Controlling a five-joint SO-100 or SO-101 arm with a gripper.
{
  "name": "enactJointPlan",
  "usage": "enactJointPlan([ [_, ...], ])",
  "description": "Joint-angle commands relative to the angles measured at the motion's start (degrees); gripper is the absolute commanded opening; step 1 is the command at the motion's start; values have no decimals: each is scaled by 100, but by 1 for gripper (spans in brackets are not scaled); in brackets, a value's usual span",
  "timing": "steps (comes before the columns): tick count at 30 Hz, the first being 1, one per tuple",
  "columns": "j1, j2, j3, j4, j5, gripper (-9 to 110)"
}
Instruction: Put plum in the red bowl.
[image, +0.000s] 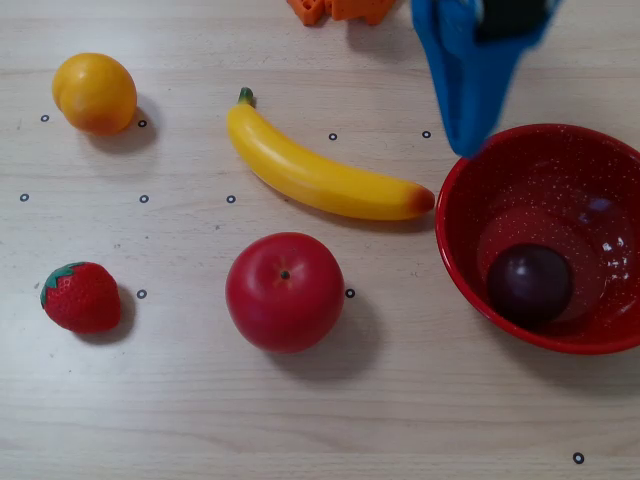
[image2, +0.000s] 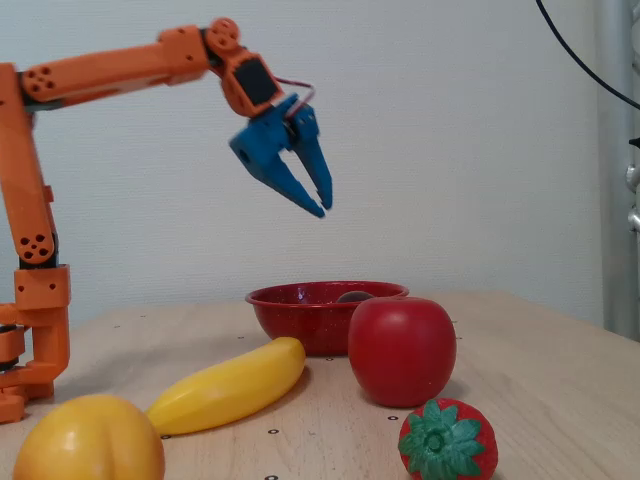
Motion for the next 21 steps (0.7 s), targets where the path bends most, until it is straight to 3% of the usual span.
enactJointPlan([
  [1, -413, 826, 185, -413, -176, 0],
  [14, -1608, 3771, 4860, -2874, -62, 0],
  [21, -1705, 5862, 7198, -3454, -62, 0],
])
